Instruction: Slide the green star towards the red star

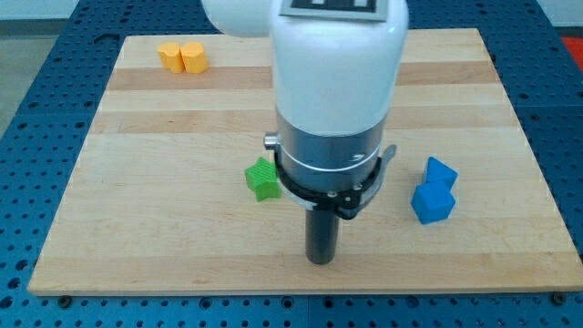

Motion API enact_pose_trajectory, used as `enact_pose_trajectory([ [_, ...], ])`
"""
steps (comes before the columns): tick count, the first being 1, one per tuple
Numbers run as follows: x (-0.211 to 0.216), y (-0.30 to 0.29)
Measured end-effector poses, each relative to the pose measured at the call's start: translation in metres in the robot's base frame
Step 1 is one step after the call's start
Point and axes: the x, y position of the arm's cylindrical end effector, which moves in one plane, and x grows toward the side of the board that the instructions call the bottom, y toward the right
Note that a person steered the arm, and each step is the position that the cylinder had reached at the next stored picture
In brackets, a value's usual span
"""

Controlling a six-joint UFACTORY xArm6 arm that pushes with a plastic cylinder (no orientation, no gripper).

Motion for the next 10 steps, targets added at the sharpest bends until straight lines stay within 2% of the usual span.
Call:
enact_pose_trajectory([
  [3, 0.0, -0.038],
  [10, 0.0, -0.059],
])
